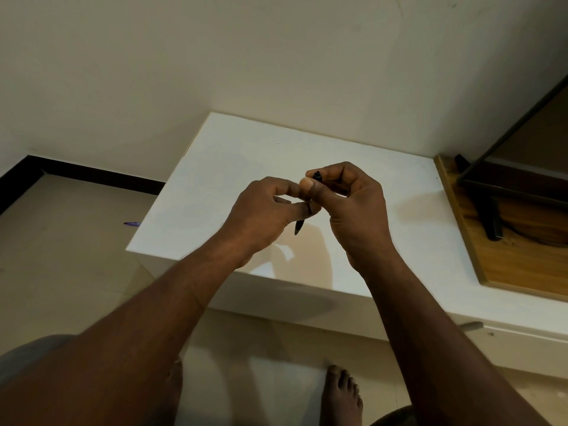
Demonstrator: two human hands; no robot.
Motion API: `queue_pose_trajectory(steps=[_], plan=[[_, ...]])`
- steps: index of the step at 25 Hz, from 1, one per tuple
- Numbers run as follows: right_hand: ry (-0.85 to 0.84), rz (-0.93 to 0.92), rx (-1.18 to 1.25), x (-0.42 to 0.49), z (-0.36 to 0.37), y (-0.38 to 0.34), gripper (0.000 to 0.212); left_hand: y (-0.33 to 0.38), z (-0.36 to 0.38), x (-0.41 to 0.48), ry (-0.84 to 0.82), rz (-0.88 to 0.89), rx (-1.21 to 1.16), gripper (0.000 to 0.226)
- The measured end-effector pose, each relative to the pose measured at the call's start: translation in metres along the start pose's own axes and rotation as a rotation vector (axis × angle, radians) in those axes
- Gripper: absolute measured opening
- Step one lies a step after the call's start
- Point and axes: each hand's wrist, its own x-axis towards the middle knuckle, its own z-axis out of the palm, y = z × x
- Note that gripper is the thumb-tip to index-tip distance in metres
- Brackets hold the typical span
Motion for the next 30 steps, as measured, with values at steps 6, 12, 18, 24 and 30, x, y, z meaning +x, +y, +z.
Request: queue_pose_trajectory(steps=[6,12,18,24,30], plan=[[0.005,0.019,-0.003,0.001,0.001,0.001,0.015,-0.003,0.0,0.002,0.013,0.023,0.009,0.026],[-0.023,0.08,0.022,0.004,-0.004,0.002,0.015,-0.004,0.0,0.002,0.039,0.057,0.012,0.011],[0.015,0.067,-0.012,0.01,-0.019,-0.005,0.012,-0.004,-0.003,0.003,0.055,0.042,-0.018,0.015],[0.146,0.119,-0.422,0.025,-0.058,0.012,0.01,-0.004,-0.003,0.003,0.062,0.023,-0.044,0.015],[0.118,0.226,-0.832,0.026,-0.073,0.042,0.022,-0.004,-0.001,0.002,0.068,0.033,-0.026,0.016]])
